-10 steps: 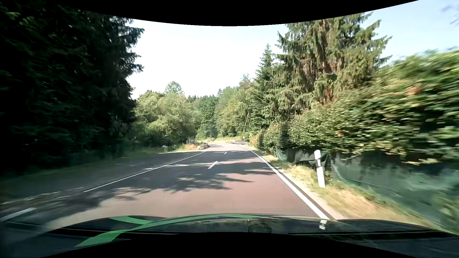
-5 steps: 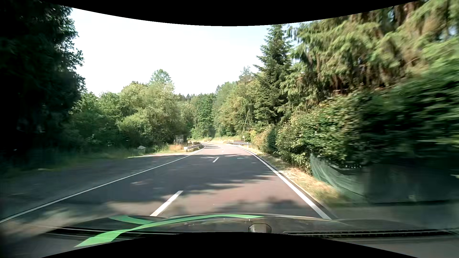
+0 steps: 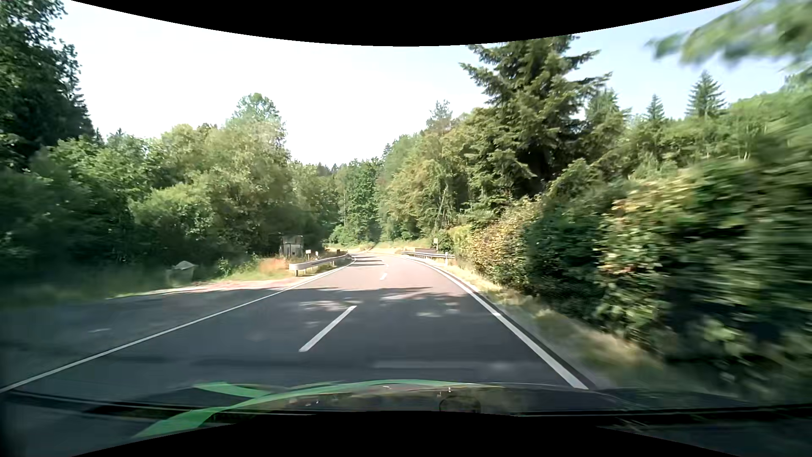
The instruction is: Follow the waypoints while adhering to traffic rules and regulations
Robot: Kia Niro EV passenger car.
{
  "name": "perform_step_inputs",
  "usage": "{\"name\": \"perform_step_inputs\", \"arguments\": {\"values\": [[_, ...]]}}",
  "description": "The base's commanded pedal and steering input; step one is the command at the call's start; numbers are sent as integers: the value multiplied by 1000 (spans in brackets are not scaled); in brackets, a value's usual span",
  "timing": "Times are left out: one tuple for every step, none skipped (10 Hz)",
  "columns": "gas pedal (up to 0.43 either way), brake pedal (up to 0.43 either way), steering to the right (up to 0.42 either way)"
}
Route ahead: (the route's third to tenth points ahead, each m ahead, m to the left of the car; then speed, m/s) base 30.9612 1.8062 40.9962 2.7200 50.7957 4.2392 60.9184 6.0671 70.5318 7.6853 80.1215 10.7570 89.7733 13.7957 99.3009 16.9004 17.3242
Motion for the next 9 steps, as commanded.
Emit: {"name": "perform_step_inputs", "arguments": {"values": [[98, 0, -19], [98, 0, -19], [118, 0, -19], [130, 0, -20], [138, 0, -23], [138, 0, -24], [150, 0, -25], [157, 0, -25], [177, 0, -25]]}}
